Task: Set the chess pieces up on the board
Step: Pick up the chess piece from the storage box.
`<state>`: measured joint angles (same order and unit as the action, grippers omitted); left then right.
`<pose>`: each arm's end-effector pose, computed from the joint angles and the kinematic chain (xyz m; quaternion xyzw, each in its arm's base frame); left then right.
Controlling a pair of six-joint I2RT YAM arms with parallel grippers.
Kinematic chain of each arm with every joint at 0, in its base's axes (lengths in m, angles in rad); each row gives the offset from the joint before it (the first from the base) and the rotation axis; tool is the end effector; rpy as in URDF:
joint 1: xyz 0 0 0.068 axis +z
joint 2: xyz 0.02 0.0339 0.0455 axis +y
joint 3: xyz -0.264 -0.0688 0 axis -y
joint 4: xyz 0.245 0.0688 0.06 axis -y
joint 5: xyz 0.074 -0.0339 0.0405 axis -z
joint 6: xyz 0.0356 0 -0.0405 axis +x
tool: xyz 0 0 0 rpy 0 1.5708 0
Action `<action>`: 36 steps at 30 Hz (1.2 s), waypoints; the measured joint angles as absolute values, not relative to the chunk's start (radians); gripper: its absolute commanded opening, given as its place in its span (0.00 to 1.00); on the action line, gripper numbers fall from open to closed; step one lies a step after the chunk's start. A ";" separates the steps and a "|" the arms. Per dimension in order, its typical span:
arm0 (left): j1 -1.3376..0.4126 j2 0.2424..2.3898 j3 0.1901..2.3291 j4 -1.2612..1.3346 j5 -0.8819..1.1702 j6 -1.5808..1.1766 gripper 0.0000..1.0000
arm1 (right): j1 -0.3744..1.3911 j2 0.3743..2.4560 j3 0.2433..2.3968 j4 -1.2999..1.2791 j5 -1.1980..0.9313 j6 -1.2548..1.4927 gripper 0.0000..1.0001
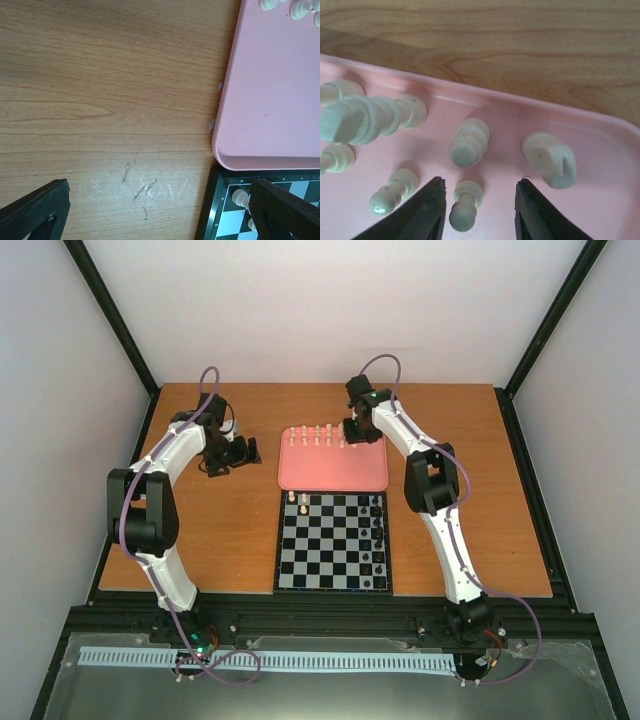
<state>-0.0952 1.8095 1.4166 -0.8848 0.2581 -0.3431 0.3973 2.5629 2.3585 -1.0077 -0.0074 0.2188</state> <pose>0.3605 -0.0436 0.2278 -0.1026 0.9759 -0.1557 0.1137 0.4901 0.2059 0.1643 -0.0884 0.9800 0.0576 0.1689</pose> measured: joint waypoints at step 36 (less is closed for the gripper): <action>-0.095 1.810 1.417 -0.883 0.257 -0.344 1.00 | 0.386 2.581 2.384 -1.023 -0.060 0.203 0.06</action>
